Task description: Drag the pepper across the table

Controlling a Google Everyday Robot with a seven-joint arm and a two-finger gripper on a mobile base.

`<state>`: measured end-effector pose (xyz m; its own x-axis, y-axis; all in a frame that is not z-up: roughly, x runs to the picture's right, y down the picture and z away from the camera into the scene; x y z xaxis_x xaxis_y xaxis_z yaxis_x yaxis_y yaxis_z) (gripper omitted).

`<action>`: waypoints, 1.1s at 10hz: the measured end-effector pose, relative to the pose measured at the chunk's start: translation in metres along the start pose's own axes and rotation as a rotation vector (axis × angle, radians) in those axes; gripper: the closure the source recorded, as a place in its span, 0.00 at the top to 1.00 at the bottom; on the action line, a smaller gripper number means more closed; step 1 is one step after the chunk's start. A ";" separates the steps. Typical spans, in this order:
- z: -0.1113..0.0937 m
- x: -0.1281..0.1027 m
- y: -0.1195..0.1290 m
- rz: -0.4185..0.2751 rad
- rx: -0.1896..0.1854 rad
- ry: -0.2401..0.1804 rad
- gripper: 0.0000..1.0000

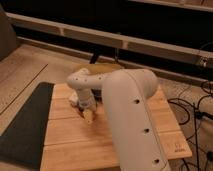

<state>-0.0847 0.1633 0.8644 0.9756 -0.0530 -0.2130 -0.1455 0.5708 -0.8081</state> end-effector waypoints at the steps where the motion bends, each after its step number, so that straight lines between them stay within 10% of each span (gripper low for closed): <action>1: -0.001 -0.005 -0.007 0.005 0.022 -0.022 0.65; 5: -0.014 -0.032 -0.024 0.003 0.140 -0.174 0.65; 11: -0.005 -0.038 0.011 -0.033 0.119 -0.254 0.54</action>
<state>-0.1245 0.1671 0.8608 0.9916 0.1255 -0.0312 -0.1074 0.6651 -0.7390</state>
